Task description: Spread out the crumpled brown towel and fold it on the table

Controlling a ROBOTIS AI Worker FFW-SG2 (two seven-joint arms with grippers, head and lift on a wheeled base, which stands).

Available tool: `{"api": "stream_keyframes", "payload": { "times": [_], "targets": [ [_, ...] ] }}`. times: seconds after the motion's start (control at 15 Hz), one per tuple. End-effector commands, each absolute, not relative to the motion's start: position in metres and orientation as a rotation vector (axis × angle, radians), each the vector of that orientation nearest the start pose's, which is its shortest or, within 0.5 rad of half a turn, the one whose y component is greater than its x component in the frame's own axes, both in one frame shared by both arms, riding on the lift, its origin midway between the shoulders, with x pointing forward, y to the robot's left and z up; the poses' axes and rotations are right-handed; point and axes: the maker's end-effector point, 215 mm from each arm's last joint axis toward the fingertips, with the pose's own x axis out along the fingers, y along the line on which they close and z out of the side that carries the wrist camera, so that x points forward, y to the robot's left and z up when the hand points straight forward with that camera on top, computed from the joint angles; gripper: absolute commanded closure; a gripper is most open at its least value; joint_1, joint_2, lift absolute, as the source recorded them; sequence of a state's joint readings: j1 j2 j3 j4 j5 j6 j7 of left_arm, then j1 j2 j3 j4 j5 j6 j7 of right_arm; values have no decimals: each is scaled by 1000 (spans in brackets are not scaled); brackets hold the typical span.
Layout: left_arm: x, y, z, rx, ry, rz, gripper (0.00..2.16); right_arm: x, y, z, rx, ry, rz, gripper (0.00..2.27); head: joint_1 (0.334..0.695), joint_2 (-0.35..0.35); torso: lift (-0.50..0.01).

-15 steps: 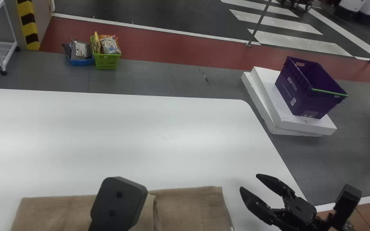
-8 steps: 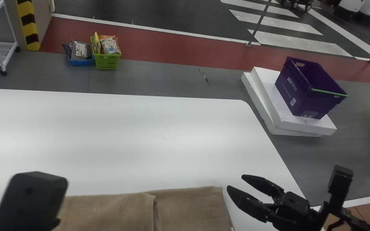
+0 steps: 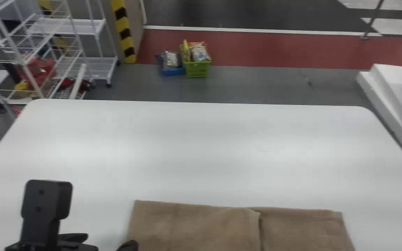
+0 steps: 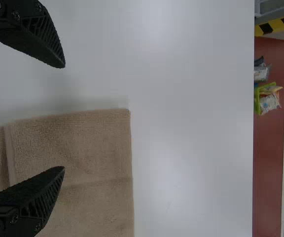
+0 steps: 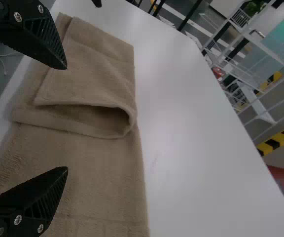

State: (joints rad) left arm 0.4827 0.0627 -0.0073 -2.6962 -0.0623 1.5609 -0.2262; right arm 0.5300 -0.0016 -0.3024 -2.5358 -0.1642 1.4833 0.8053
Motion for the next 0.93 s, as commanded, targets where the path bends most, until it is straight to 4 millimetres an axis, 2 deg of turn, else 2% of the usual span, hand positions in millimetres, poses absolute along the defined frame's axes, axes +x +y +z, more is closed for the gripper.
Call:
{"api": "stream_keyframes", "payload": {
  "times": [0.0, 0.2, 0.33, 0.53, 0.87],
  "targets": [
    [296, 217, -418, -21, 960, -146, 87, 269, -146, -416, 477, 959, 561, 83, 695, 91, -127],
    [294, 219, -423, -33, 973, -145, 87, 279, -143, -424, 419, 994, 507, 90, 695, 133, -127],
    [292, 220, -427, -34, 983, -143, 87, 302, -144, -417, 375, 963, 481, 93, 695, 146, -127],
    [290, 220, -431, -34, 994, -143, 87, 323, -138, -416, 351, 951, 478, 161, 695, 144, -127],
    [290, 220, -431, -36, 994, -145, 87, 332, -140, -421, 318, 955, 445, 194, 695, 151, -127]
  ]
}}
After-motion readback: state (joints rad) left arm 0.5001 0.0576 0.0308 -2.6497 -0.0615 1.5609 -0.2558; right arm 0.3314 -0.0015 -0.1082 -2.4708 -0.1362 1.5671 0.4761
